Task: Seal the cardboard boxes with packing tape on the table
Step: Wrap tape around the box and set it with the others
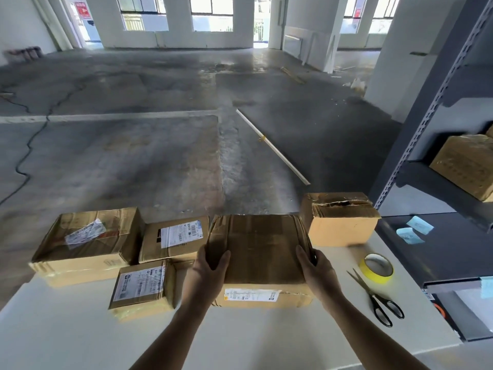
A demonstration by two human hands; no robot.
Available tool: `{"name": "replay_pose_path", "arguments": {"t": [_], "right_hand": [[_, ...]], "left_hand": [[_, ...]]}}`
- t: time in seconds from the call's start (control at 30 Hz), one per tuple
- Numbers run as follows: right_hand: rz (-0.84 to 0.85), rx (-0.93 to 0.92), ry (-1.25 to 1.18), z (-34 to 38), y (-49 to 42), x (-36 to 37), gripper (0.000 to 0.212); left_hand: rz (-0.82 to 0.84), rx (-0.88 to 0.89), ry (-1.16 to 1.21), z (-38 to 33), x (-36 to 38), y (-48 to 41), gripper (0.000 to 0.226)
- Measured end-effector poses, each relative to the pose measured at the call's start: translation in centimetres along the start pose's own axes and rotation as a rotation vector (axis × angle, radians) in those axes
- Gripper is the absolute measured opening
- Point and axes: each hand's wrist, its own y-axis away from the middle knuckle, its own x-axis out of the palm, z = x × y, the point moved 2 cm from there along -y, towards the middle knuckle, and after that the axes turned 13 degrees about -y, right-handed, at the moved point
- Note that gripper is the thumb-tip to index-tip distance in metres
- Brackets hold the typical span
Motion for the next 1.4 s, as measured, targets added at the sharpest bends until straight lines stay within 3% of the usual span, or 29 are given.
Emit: {"name": "replay_pose_path", "arguments": {"t": [0.27, 0.53, 0.63, 1.07, 1.4], "right_hand": [[-0.055, -0.120, -0.016, 3.5, -1.8, -0.2, 0.053], [0.040, -0.108, 0.081, 7.7, -5.8, -2.5, 0.082], [0.079, -0.201, 0.023, 9.5, -6.4, -2.3, 0.074], [0.176, -0.257, -0.098, 12.7, -5.7, 1.8, 0.034], [0.179, -0.266, -0.146, 15.5, -3.3, 9.2, 0.032]], "left_hand": [[-0.118, -0.066, 0.014, -1.4, -1.8, -0.1, 0.062], [-0.245, -0.074, 0.143, -4.3, -4.2, -0.8, 0.053], [-0.310, -0.049, 0.196, -5.2, -5.4, -1.6, 0.053], [-0.437, -0.081, 0.216, -3.5, -10.2, -2.3, 0.050], [-0.350, -0.110, 0.311, 3.3, -15.3, -3.4, 0.063]]}}
